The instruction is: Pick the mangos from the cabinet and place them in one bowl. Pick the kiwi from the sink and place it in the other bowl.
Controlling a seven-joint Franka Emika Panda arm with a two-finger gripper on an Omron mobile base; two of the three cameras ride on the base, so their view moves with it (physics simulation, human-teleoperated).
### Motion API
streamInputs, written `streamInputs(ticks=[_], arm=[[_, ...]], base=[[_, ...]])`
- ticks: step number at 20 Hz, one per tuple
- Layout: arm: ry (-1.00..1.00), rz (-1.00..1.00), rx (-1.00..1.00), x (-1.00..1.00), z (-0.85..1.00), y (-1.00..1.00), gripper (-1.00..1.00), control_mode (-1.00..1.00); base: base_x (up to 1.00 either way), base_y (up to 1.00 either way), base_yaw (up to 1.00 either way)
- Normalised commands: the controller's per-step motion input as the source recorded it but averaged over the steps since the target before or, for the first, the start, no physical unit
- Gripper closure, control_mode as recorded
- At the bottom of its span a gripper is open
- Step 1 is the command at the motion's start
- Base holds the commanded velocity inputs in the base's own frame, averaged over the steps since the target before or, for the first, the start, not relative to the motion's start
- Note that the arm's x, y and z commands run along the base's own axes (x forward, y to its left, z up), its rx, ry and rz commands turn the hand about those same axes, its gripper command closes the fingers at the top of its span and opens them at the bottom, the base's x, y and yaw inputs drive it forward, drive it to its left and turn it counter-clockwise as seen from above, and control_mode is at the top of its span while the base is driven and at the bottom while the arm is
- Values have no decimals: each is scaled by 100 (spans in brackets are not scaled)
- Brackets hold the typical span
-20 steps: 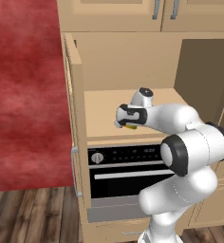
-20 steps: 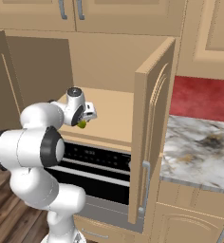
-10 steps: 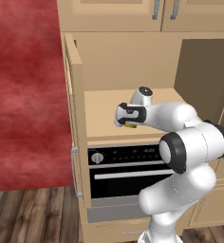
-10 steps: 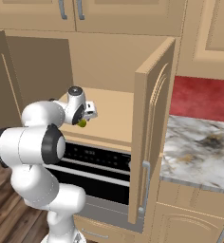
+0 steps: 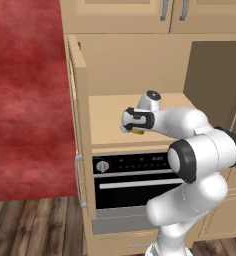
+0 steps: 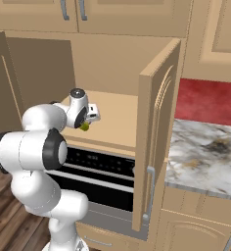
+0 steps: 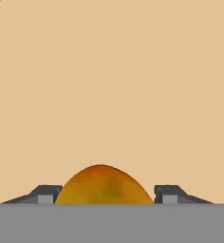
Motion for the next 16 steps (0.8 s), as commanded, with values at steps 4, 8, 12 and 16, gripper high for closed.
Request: streamInputs(ticks=[4,8,12,16], arm=[[-7,-15,0,-2,10,0,100,-100],[0,-18,-1,-3,26,-2,100,-100],[2,-25,-3,-4,29,-10,100,-100],[10,-27,0,-6,25,-28,100,-100]], base=[[0,0,0],[0,0,0],[0,0,0],[0,0,0]])
